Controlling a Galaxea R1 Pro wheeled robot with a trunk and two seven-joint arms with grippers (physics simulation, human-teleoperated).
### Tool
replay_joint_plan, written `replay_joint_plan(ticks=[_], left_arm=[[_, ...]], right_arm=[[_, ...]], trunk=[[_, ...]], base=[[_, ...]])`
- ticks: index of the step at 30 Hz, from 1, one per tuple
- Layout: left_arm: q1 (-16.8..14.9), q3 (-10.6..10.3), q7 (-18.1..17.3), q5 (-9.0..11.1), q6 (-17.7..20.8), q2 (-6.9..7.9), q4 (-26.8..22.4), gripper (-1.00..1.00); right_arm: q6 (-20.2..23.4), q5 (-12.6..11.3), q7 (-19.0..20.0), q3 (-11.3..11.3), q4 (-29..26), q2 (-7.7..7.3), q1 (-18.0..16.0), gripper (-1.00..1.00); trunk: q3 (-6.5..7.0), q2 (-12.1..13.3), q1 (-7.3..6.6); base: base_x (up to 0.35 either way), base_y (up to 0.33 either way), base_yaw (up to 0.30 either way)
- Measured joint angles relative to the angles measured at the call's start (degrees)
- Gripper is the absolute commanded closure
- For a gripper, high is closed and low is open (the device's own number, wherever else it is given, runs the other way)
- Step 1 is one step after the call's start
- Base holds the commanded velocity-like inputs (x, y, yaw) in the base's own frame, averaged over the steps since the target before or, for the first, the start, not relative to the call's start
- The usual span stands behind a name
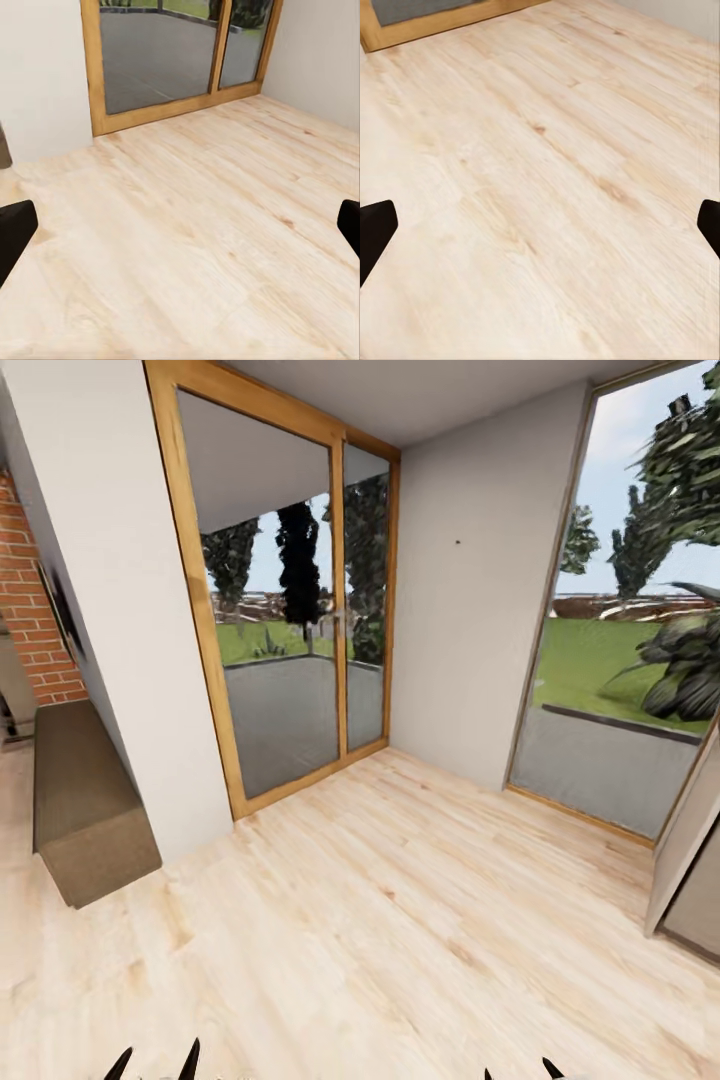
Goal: Put the three can of soda from the living room inside the tash can in the kitchen.
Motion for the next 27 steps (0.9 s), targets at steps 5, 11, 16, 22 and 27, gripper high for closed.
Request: replay_joint_plan(ticks=[5,11,16,22,27], left_arm=[[-0.04,0.0,-0.04,0.01,0.01,0.0,-0.04,-1.0],[0.0,0.0,-0.1,-0.05,0.02,0.06,-0.05,-1.0],[0.03,0.0,-0.13,-0.08,0.02,0.09,0.0,-1.0],[0.03,0.0,-0.09,-0.08,0.02,0.09,-0.04,-1.0],[0.03,0.0,-0.09,-0.08,0.02,0.09,0.01,-1.0]], right_arm=[[0.0,0.0,0.0,0.0,0.13,0.01,0.0,-1.0],[0.0,0.01,0.0,0.0,0.45,0.01,-0.05,-1.0],[0.0,0.14,0.02,0.02,0.51,0.0,-0.09,-1.0],[-0.56,0.46,0.01,0.15,0.54,0.0,-0.09,-1.0],[-0.76,0.59,0.0,1.26,1.34,0.01,-0.09,-1.0]], trunk=[[0.0,0.0,0.0],[0.0,0.0,0.0],[0.0,0.0,0.0],[0.0,0.0,0.0],[0.0,0.0,0.0]], base=[[0.13,-0.14,0.249],[0.171,-0.224,0.246],[0.21,-0.267,0.046],[0.22,-0.265,0.027],[0.222,-0.26,0.196]])
